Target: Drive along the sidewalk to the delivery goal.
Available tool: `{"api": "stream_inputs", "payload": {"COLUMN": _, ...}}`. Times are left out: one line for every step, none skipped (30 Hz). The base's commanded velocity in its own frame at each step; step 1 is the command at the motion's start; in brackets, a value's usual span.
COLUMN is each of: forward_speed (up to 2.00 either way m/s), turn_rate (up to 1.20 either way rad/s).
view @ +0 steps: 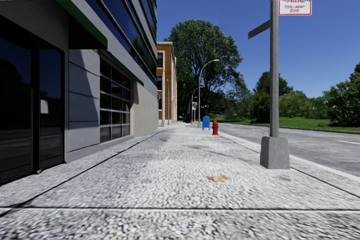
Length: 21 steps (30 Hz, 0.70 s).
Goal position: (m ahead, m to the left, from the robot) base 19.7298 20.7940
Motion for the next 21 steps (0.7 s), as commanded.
{"api": "stream_inputs", "payload": {"forward_speed": 2.00, "turn_rate": 0.00}}
{"api": "stream_inputs", "payload": {"forward_speed": 2.00, "turn_rate": 0.00}}
{"api": "stream_inputs", "payload": {"forward_speed": 2.00, "turn_rate": 0.00}}
{"api": "stream_inputs", "payload": {"forward_speed": 2.00, "turn_rate": 0.00}}
{"api": "stream_inputs", "payload": {"forward_speed": 2.00, "turn_rate": 0.00}}
{"api": "stream_inputs", "payload": {"forward_speed": 2.00, "turn_rate": 0.00}}
{"api": "stream_inputs", "payload": {"forward_speed": 2.00, "turn_rate": 0.00}}
{"api": "stream_inputs", "payload": {"forward_speed": 2.00, "turn_rate": 0.00}}
{"api": "stream_inputs", "payload": {"forward_speed": 2.00, "turn_rate": 0.00}}
{"api": "stream_inputs", "payload": {"forward_speed": 2.00, "turn_rate": 0.00}}
{"api": "stream_inputs", "payload": {"forward_speed": 2.00, "turn_rate": 0.00}}
{"api": "stream_inputs", "payload": {"forward_speed": 2.00, "turn_rate": 0.00}}
{"api": "stream_inputs", "payload": {"forward_speed": 2.00, "turn_rate": 0.00}}
{"api": "stream_inputs", "payload": {"forward_speed": 2.00, "turn_rate": 0.00}}
{"api": "stream_inputs", "payload": {"forward_speed": 2.00, "turn_rate": 0.00}}
{"api": "stream_inputs", "payload": {"forward_speed": 2.00, "turn_rate": 0.00}}
{"api": "stream_inputs", "payload": {"forward_speed": 2.00, "turn_rate": 0.00}}
{"api": "stream_inputs", "payload": {"forward_speed": 2.00, "turn_rate": 0.00}}
{"api": "stream_inputs", "payload": {"forward_speed": 2.00, "turn_rate": 0.00}}
{"api": "stream_inputs", "payload": {"forward_speed": 2.00, "turn_rate": 0.00}}
{"api": "stream_inputs", "payload": {"forward_speed": 2.00, "turn_rate": 0.00}}
